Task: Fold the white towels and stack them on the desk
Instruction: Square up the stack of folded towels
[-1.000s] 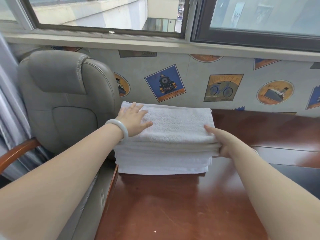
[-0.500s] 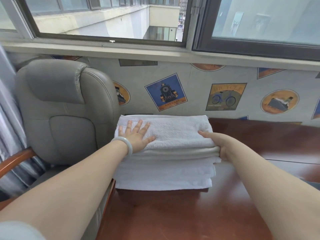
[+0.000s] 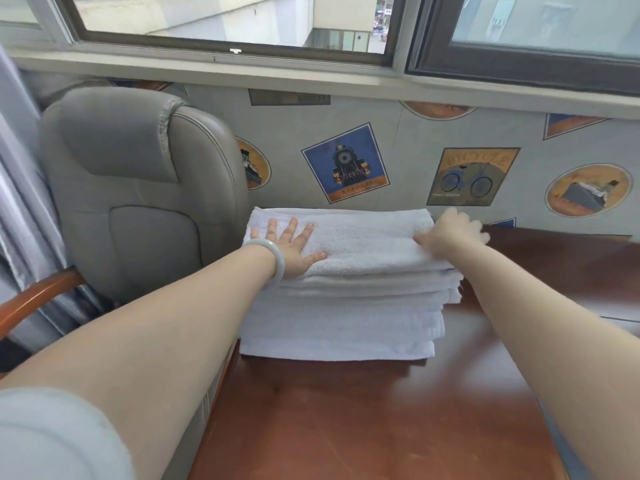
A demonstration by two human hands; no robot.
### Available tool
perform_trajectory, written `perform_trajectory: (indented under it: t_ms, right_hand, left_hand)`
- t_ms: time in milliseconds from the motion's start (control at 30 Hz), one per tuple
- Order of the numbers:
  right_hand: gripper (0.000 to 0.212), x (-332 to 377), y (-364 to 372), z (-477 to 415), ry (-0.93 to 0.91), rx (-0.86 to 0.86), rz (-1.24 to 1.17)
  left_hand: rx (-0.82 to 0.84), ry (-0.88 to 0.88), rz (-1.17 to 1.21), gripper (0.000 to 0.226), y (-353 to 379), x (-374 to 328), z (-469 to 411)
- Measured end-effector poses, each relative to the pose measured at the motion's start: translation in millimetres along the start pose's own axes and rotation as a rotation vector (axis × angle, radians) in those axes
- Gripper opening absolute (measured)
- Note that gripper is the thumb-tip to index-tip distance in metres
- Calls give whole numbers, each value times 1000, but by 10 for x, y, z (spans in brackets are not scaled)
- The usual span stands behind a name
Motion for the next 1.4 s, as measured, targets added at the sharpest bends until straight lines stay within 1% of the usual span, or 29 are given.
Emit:
perform_trajectory:
  t_ms: [33,67,100,133,200,267,367,400,433,467,500,533,567,600,633,667,700,733,767,800,867,933,1033,1133,1167,1233,1333,1400]
  right_hand:
    - [65,161,-63,85,-166,-189,83]
    - [64,295,-47,152,-329,-265,99]
    - [64,386,25,202,-452,-234,122]
    - [63,399,170,219,-507,-131,157]
    - [67,240,504,138,-443,65,165]
    - [69,85,648,-40,-369,142,87]
    - [71,152,518,-153,-401,229,85]
    - [71,169,413,-136,-422,232,65]
    - [68,129,301,-97,-441,165,-14]
    - [63,26,186,6,-447,24,-153]
    - [53,-177,116,142,-417,-165,-344]
    - [42,-453,149,296,-321,-345,-551]
    - [34,-754,308,459,-142,-437,-736]
    - [30,-1011,581,606,71,-385,-897]
    - [26,-1201,927,758,272,-185,-1030]
    - [23,-1314,1313,906,425,88,-1159]
    - [20,-1350,1640,1044,538,329,-1282]
    - [21,-1353,1872,1150,616,449,-1377]
    - [25,-1361,2041,1182,664,465,-1456]
    - [30,-1358,2145,1174,674,422,-1510]
    - [37,-1320,2182,1091,587,300,-1529]
    - [32,-1268,2118,1010,513,208,-1413]
    - [25,-1235,1992,957,435,100,-1159]
    - [14,-1142,1902,948,286,148,-1013]
    - [16,-1114,1895,931,264,167,-988]
    - [20,-1074,1896,868,288,183,-979]
    - [28,-1029,1851,753,353,246,-1162]
    - [26,-1040,1801,694,350,319,-1221]
  left_hand:
    - [2,10,-3,76,-10,-4,4]
    - [0,19,-4,76,-23,-6,16]
    - [-4,24,-9,77,-40,4,29]
    - [-9,32,-13,77,-53,32,38]
    - [-22,60,7,78,-51,112,39]
    - [-70,80,49,79,-28,172,30]
    - [-100,82,83,78,9,217,43]
    - [-107,87,83,76,12,225,72]
    - [-125,98,78,73,2,243,115]
    - [-152,104,72,70,-9,268,175]
    - [-195,101,65,67,-15,290,249]
    - [-254,84,64,65,-7,301,341]
    - [-334,52,77,64,29,302,438]
    - [-440,23,109,62,88,275,544]
    - [-559,14,158,61,168,218,661]
    - [-661,41,201,59,250,132,769]
    - [-703,97,207,60,324,19,860]
    - [-685,165,171,63,388,-108,919]
    - [-635,225,105,67,441,-234,938]
    - [-580,260,23,74,471,-341,917]
    - [-494,264,-115,90,399,-461,799]
    - [-413,239,-143,103,279,-462,619]
    - [-266,184,-26,114,166,-381,410]
    - [-188,150,56,117,110,-316,303]
    - [-169,152,55,119,88,-308,287]
    - [-144,158,52,122,62,-304,265]
    - [-148,154,54,121,76,-304,259]
    - [-163,151,59,121,115,-290,259]
Point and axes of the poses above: each hand's wrist, its own z-axis away from the middle knuckle, its own y-axis out of the palm, x = y × z, the point moved 2 cm from there along -z, towards the middle knuckle, and after that the axes turned 5 degrees about y, right-handed, at the moved point
